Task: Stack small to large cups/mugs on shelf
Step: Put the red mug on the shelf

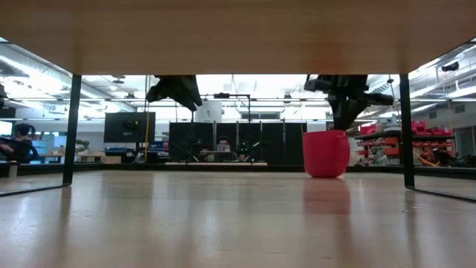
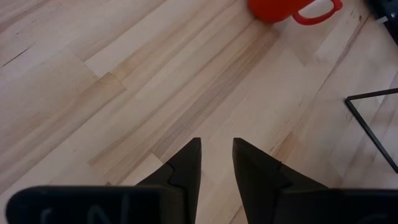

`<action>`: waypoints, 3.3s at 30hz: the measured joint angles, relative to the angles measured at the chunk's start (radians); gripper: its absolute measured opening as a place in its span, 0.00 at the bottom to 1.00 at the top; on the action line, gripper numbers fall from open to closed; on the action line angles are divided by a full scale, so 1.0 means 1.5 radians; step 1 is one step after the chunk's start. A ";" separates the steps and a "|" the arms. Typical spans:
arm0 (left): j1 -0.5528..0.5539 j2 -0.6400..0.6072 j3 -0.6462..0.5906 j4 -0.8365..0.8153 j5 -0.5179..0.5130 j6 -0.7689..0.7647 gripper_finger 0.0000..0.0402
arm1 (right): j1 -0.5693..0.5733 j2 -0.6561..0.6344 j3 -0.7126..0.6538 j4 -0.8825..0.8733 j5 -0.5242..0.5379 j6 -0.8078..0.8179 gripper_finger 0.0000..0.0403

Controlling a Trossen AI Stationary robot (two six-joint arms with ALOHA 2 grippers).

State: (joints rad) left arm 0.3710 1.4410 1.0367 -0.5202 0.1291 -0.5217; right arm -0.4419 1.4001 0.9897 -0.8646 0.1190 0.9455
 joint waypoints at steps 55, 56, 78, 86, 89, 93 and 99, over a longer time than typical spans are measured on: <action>0.000 0.000 0.000 0.003 0.000 -0.030 0.26 | -0.029 -0.430 -0.471 0.437 -0.238 -0.026 0.21; 0.000 0.000 0.000 0.003 0.000 -0.030 0.26 | -0.032 -0.427 -0.471 0.437 -0.238 -0.025 0.21; 0.000 0.000 0.000 0.006 0.000 -0.030 0.26 | -0.035 -0.311 -0.470 0.550 -0.265 -0.007 0.21; 0.000 0.000 0.000 0.006 0.000 -0.030 0.26 | -0.035 -0.287 -0.470 0.575 -0.271 0.002 0.21; 0.001 0.000 0.000 0.006 0.000 -0.029 0.26 | -0.035 -0.280 -0.470 0.581 -0.276 0.004 0.21; 0.001 0.000 0.000 0.006 0.000 -0.029 0.26 | -0.035 -0.273 -0.470 0.607 -0.278 0.018 0.21; 0.001 0.000 0.000 0.006 0.000 -0.028 0.26 | -0.035 -0.271 -0.470 0.623 -0.280 0.028 0.21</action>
State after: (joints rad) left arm 0.3717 1.4410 1.0367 -0.5114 0.1288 -0.5644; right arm -0.4942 0.9942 0.2840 0.0705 -0.3008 0.9874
